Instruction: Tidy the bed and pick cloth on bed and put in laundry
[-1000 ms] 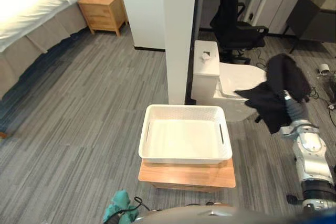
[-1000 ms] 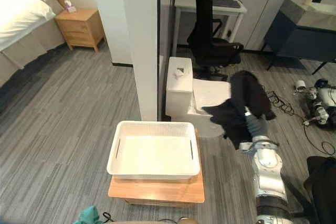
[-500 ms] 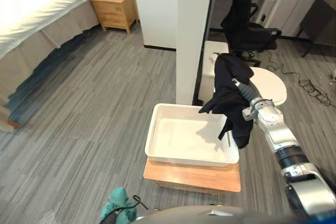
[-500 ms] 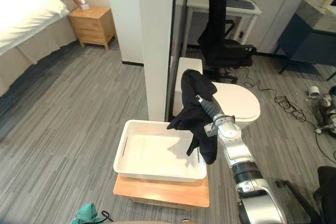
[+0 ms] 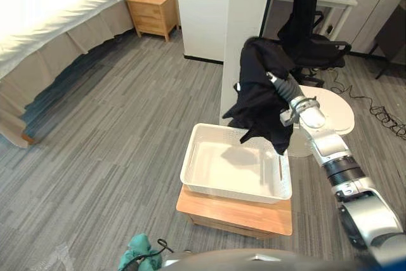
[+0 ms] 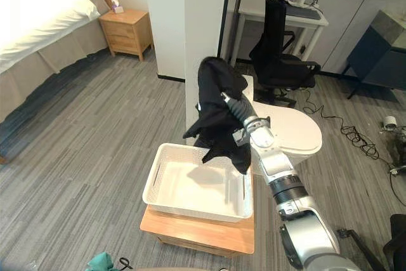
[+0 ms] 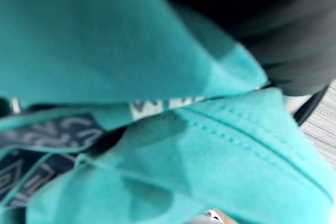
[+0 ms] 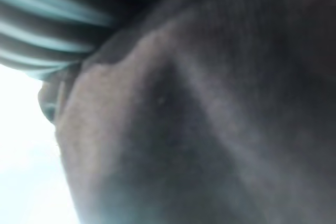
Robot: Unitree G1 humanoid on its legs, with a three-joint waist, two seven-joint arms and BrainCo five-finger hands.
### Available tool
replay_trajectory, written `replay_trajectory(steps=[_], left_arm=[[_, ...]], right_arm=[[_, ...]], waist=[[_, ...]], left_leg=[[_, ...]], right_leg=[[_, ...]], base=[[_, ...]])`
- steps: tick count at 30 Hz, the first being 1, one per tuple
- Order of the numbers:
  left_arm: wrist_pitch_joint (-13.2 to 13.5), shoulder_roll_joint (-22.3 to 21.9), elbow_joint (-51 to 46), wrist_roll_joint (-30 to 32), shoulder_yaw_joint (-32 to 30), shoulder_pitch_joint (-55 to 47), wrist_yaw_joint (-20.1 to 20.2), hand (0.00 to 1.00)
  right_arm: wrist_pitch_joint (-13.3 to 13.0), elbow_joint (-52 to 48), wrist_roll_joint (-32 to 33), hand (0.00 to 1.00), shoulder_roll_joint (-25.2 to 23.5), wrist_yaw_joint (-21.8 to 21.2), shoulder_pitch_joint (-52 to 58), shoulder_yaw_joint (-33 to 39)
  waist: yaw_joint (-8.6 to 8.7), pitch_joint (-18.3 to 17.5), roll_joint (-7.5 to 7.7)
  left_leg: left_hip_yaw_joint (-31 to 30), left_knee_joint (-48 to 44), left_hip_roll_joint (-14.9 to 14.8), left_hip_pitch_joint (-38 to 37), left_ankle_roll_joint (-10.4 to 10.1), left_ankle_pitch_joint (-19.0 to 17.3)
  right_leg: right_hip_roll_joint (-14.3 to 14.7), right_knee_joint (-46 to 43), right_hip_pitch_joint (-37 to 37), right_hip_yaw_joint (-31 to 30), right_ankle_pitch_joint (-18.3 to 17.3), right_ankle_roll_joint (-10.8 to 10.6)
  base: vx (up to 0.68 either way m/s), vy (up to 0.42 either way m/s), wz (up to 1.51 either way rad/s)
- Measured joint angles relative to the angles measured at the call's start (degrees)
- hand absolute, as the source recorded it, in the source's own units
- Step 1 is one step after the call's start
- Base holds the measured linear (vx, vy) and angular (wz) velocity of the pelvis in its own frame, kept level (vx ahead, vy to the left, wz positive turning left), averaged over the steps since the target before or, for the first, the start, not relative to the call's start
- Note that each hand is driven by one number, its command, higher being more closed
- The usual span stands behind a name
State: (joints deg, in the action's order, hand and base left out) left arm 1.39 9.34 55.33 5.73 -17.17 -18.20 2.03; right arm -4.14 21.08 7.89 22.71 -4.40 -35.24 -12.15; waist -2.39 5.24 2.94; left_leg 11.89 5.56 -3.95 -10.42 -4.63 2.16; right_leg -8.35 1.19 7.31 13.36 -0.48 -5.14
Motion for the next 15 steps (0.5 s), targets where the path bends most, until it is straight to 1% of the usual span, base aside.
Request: replay_trajectory(steps=[5,9,12,13,15], left_arm=[[0.0,-0.1,0.0,0.0,3.5,0.2,-1.2,1.00],[0.0,-0.5,0.0,0.0,3.7,0.3,-1.3,1.00],[-0.2,-0.9,0.0,0.0,3.7,1.1,-2.2,1.00],[-0.5,-0.9,-0.1,0.0,3.7,1.5,-2.3,1.00],[-1.0,-1.0,-0.2,0.1,3.8,1.5,-2.3,1.00]], right_arm=[[-0.1,-0.7,2.7,1.00,0.3,-0.2,-3.4,0.0],[-0.4,-4.9,4.5,1.00,0.9,-1.2,-4.6,0.1],[-1.4,-6.0,6.2,1.00,1.9,-1.7,-7.5,0.2],[-1.9,-6.9,6.7,1.00,2.8,-1.9,-8.1,0.2],[-2.7,-7.7,7.7,1.00,3.1,-2.1,-8.8,0.4]], waist=[[-0.09,0.2,0.50],[-0.15,0.3,0.63],[-0.18,0.4,0.58],[-0.35,0.3,0.61],[-0.27,0.3,0.62]], left_leg=[[0.1,0.0,-0.1,-0.5,0.0,0.0],[0.5,0.1,-0.2,-0.4,0.0,0.0],[0.9,0.1,-0.4,-0.5,0.0,0.0],[0.9,0.1,-0.4,-0.5,0.0,0.0],[1.3,0.1,-0.5,-0.5,0.0,0.0]], right_leg=[[0.1,0.5,0.7,-0.3,0.2,0.0],[0.3,0.6,0.7,-0.9,0.1,0.0],[0.5,0.7,0.7,-1.5,0.1,0.0],[0.6,0.7,0.7,-1.5,0.1,0.0],[0.7,0.7,0.7,-1.6,0.1,0.0]], base=[[-0.04,-0.005,-0.02],[-0.03,-0.011,-0.05],[-0.02,-0.008,-0.05],[-0.01,-0.005,-0.03],[0.00,-0.001,-0.02]])
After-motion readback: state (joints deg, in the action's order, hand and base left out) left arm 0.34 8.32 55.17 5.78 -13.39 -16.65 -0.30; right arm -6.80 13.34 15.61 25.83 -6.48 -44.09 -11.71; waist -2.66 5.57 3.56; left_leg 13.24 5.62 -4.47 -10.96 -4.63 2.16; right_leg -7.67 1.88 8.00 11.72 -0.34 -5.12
